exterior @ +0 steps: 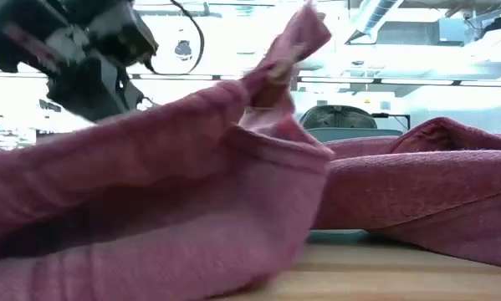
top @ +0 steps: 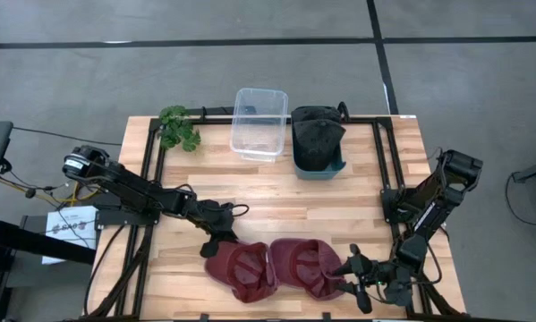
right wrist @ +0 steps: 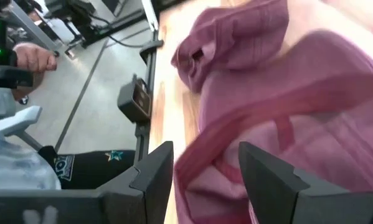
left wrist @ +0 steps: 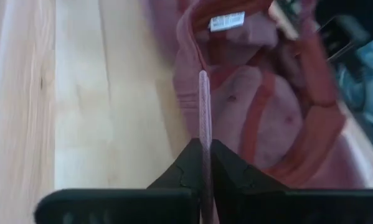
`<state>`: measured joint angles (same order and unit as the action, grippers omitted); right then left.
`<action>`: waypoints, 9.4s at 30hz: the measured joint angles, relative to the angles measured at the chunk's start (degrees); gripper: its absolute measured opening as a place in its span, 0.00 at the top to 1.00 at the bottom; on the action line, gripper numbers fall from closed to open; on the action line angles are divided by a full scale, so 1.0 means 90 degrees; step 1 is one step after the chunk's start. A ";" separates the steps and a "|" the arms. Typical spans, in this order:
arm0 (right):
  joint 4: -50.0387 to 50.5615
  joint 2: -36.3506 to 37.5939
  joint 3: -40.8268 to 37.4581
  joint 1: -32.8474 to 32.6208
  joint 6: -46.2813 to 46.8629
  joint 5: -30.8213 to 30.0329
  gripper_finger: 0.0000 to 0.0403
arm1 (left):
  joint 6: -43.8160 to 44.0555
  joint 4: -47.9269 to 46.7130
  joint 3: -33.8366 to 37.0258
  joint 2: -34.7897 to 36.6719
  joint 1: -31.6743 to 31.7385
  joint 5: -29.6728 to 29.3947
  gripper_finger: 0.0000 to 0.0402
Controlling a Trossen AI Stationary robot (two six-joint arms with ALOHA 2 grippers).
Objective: Pick & Place hat
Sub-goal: Put the left red cap into the transparent bin
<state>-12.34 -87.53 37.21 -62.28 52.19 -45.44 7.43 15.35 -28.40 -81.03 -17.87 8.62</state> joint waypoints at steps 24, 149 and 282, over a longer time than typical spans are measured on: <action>-0.2963 0.0000 0.0000 0.1393 -0.4443 -0.0388 0.57 | -0.1372 0.1006 0.0002 0.2895 -0.1306 -0.2358 0.96; 0.0064 0.1283 0.1010 0.3419 -0.4513 0.1295 0.99 | -0.1628 0.4441 0.0308 0.0369 -0.0803 -0.2911 0.95; 0.0194 0.2026 0.1467 0.4034 -0.4016 -0.0528 1.00 | -0.2228 0.6455 -0.2142 -0.2849 -0.0938 -0.2408 0.56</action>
<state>-10.59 -69.29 50.41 -25.98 16.05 -50.19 -12.63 73.44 -47.68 -106.67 -26.31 -13.06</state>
